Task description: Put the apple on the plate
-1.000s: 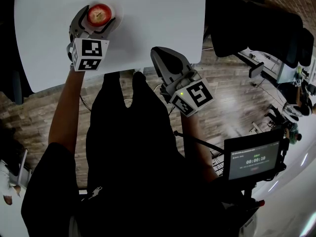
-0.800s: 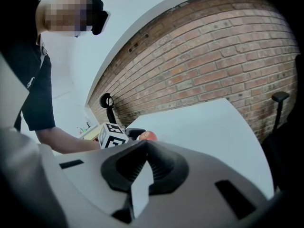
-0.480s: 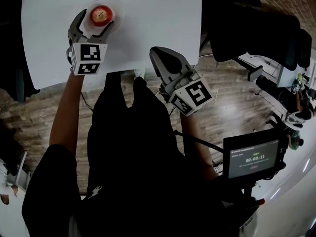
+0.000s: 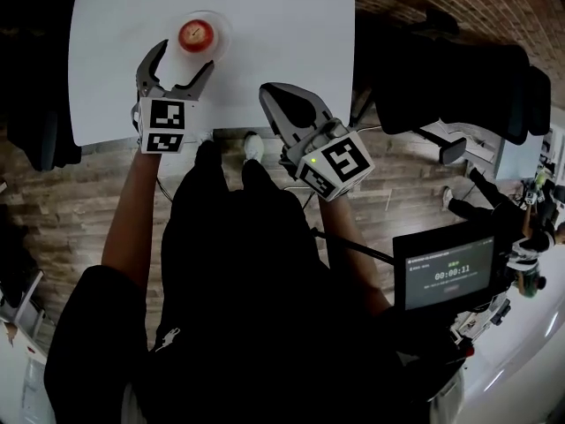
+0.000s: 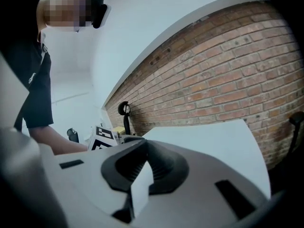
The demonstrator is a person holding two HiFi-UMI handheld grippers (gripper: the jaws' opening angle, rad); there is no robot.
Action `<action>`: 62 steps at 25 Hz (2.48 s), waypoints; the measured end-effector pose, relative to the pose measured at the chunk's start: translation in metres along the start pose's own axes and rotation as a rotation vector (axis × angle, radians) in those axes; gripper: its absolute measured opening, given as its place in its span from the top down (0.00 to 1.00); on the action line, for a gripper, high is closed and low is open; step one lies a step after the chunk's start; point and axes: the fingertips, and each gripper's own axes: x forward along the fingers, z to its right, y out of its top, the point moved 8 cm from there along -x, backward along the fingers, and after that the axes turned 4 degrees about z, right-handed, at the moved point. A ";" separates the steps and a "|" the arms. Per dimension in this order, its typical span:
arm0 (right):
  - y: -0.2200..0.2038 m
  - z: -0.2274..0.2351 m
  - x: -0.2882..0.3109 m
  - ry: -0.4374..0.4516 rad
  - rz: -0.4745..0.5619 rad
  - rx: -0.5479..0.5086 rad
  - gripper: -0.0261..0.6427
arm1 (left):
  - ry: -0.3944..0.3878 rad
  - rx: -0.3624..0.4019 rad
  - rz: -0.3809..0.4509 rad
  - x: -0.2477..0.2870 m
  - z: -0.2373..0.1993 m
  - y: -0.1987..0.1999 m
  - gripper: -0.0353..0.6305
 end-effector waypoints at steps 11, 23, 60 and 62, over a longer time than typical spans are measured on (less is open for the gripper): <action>0.010 -0.013 -0.015 0.083 0.034 -0.065 0.96 | 0.045 -0.015 0.011 -0.039 0.029 0.009 0.40; 0.029 -0.043 -0.025 0.157 0.081 -0.128 0.95 | 0.083 -0.019 0.074 -0.099 0.047 0.035 0.55; 0.050 -0.046 -0.036 0.098 0.148 -0.174 0.96 | 0.021 -0.092 0.219 -0.135 0.055 0.073 0.94; 0.050 -0.046 -0.036 0.090 0.147 -0.179 0.96 | 0.019 -0.089 0.215 -0.134 0.054 0.073 0.94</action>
